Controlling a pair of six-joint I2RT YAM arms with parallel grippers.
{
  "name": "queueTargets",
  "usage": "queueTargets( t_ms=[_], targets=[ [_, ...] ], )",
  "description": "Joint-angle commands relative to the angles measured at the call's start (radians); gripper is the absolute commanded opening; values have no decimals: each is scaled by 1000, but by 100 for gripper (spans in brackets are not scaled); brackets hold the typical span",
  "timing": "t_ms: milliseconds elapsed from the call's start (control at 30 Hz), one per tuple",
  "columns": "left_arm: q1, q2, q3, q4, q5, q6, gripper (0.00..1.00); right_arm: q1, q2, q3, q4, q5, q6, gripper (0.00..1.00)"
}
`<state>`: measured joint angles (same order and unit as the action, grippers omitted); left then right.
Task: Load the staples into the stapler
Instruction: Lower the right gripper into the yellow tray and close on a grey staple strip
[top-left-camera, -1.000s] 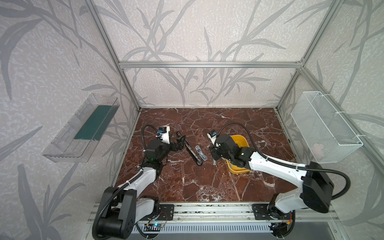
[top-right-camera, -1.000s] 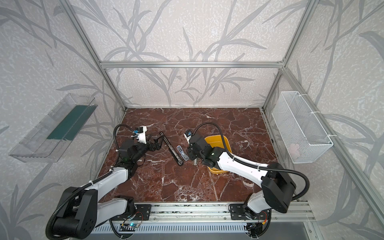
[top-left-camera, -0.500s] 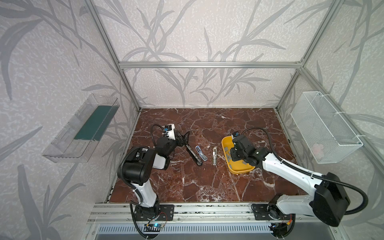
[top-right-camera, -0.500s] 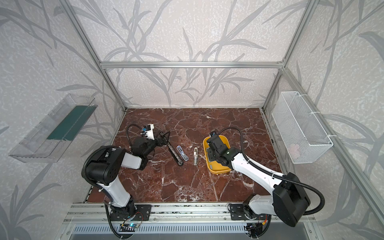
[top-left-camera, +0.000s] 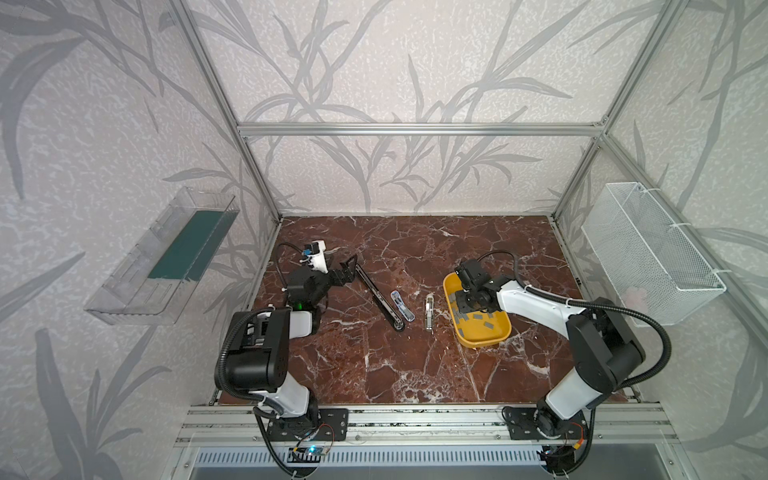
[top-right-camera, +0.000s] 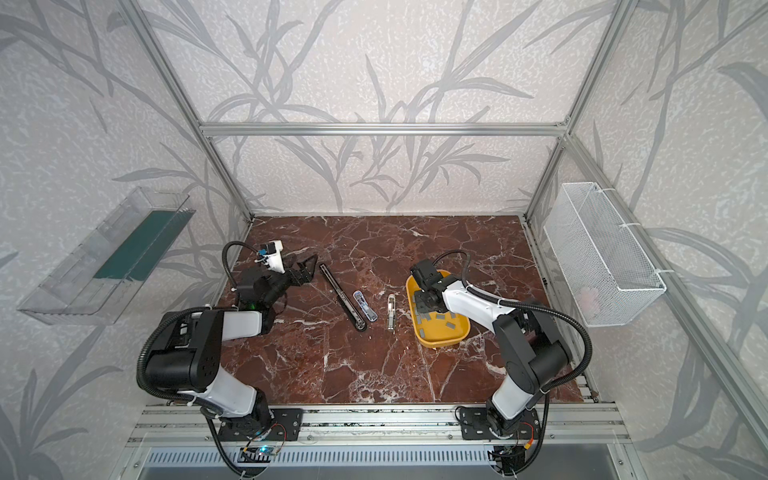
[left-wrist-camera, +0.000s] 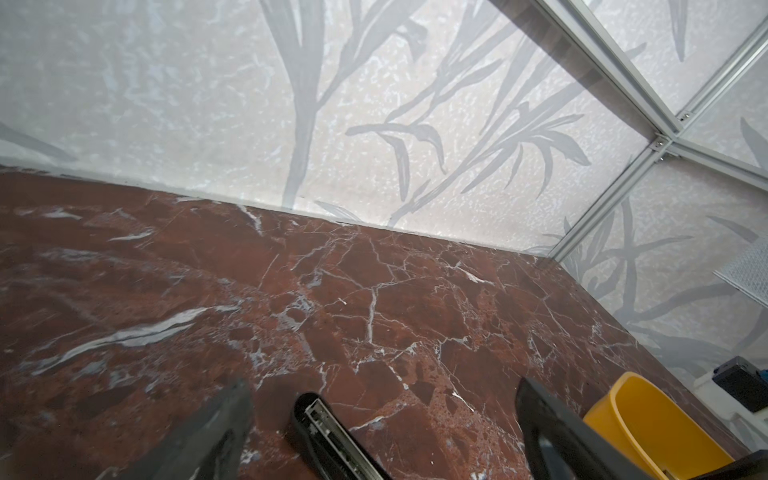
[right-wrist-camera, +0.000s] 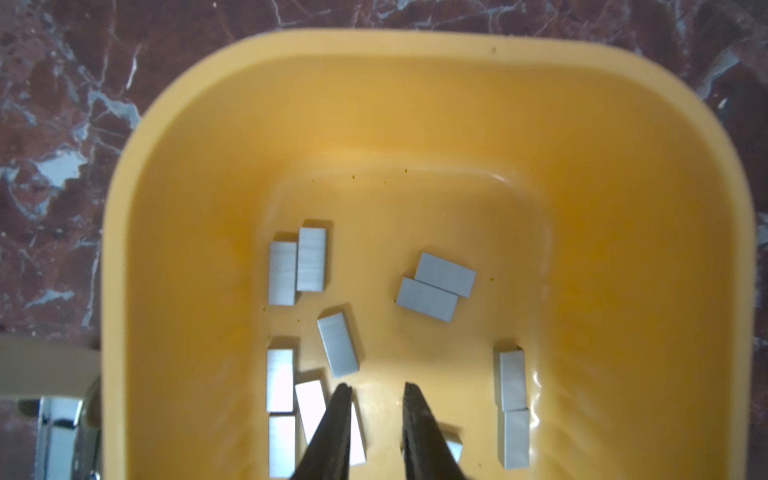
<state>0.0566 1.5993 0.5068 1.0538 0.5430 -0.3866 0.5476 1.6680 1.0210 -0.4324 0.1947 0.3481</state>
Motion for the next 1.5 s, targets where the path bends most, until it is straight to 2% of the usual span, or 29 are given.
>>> queueTargets(
  t_ms=[0,100,200,367,500,867,1467],
  targets=[
    [-6,-8,-8,27,35,-37,99,-6,-4,39,-43,36,21,24],
    [-9,-71,-44,5,-12,-7,99,-7,-32,27,-93,120,56,25],
    [-25,-129,-45,-104,-59,35,99,-32,-54,-7,-111,134,70,26],
    [-30,-135,-35,-134,-75,50,99,-105,-100,-62,-107,90,58,26],
    [-31,-108,-14,-133,-69,49,99,-138,-125,-93,-46,-21,10,28],
    [-44,-108,-13,-133,-107,72,99,-146,-23,-50,-55,-19,-10,27],
    [-45,-96,-9,-127,-84,71,99,-172,81,2,-46,-14,7,30]
  ],
)
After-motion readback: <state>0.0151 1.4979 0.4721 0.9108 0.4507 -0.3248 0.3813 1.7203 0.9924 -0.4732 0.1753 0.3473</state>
